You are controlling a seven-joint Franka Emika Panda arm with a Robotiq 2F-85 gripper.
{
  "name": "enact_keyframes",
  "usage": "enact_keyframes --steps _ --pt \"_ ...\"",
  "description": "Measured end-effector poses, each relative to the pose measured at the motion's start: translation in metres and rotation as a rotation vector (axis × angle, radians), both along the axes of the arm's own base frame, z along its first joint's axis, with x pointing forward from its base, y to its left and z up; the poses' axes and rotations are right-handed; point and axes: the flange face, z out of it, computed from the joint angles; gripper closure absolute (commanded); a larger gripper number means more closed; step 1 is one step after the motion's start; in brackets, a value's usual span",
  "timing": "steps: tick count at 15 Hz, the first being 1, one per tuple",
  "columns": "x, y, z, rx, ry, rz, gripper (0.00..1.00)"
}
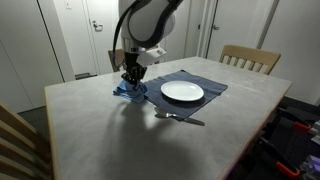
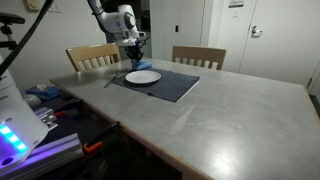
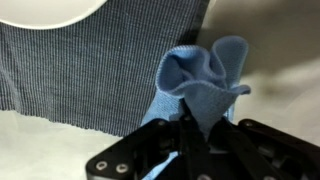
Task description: Use the blue towel to wipe the white plate
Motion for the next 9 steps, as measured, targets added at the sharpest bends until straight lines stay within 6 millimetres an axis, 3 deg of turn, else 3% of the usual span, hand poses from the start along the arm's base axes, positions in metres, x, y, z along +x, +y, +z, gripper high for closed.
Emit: enact_keyframes --steps 5,9 --pt "0.006 0.003 0.048 -0.017 -0.087 0.054 0.98" --pt "-0.003 -0.003 0.087 -0.034 -0.135 0.084 0.98"
